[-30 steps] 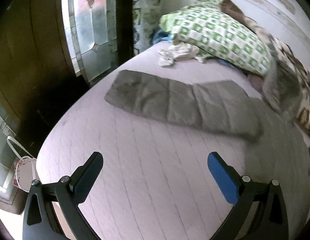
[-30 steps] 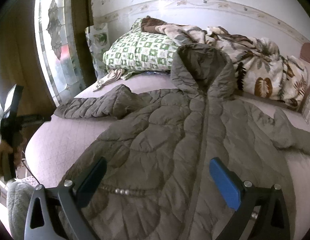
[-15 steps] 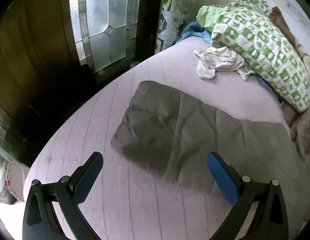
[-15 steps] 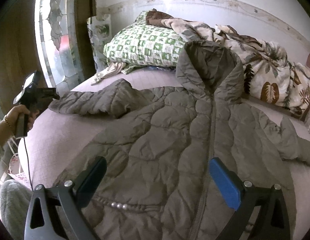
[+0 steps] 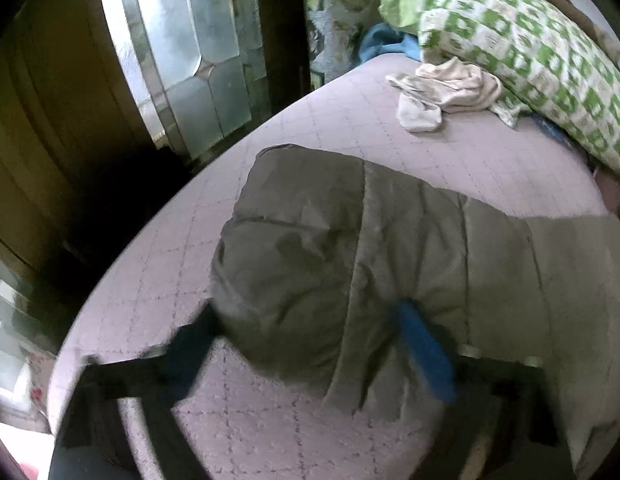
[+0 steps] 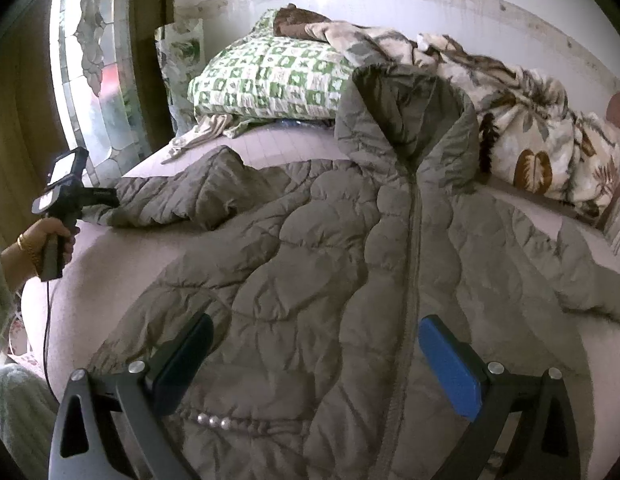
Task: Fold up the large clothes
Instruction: 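Grasp the jacket sleeve cuff with the left gripper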
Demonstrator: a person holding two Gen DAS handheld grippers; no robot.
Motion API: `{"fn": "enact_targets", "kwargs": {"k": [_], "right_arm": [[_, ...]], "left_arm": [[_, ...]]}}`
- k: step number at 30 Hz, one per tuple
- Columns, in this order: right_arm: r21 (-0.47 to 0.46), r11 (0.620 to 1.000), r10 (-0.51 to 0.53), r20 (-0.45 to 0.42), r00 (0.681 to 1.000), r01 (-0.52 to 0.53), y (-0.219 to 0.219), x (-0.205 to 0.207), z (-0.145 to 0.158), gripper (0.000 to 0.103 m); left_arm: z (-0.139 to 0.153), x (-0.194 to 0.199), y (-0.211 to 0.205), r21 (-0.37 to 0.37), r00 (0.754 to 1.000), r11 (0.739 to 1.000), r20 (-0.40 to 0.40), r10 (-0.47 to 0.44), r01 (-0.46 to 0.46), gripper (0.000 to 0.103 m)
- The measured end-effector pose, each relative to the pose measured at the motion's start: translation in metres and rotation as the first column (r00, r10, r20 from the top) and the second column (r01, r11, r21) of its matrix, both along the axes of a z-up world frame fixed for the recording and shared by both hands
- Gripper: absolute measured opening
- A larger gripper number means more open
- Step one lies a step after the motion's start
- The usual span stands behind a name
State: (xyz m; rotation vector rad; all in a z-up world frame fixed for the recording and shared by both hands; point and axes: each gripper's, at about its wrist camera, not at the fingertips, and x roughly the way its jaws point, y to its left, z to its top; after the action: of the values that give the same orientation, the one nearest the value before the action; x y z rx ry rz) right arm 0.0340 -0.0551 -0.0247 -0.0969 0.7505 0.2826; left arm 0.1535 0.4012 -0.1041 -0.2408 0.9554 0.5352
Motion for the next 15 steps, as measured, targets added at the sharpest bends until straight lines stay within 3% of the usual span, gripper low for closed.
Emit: {"fn": "enact_targets", "kwargs": {"k": [1, 2, 3, 9, 15], "right_arm": [[0.004, 1.0, 0.0, -0.001, 1.0, 0.0, 0.001, 0.0, -0.001, 0.103], [0.007, 1.0, 0.001, -0.002, 1.0, -0.001, 0.002, 0.001, -0.001, 0.103], [0.009, 1.0, 0.004, -0.003, 1.0, -0.004, 0.003, 0.002, -0.002, 0.103], [0.019, 1.0, -0.003, -0.003, 1.0, 0.003, 0.0, 0.0, -0.002, 0.103], [0.035, 0.999, -0.036, -0.006, 0.999, 0.037, -0.015, 0.003, -0.002, 0.103]], "left_arm": [[0.002, 0.001, -0.004, -0.003, 1.0, 1.0, 0.008, -0.019, 0.019, 0.055], [0.003, 0.001, -0.006, -0.006, 0.999, 1.0, 0.01, -0.031, 0.031, 0.037], [0.005, 0.003, -0.01, -0.014, 0.999, 0.999, 0.01, -0.049, 0.049, 0.03], [0.027, -0.007, -0.008, -0.08, 0.994, 0.996, 0.106, -0.039, 0.047, 0.023], [0.085, -0.023, -0.013, -0.056, 0.974, 0.995, 0.215, -0.066, 0.079, 0.023]]}}
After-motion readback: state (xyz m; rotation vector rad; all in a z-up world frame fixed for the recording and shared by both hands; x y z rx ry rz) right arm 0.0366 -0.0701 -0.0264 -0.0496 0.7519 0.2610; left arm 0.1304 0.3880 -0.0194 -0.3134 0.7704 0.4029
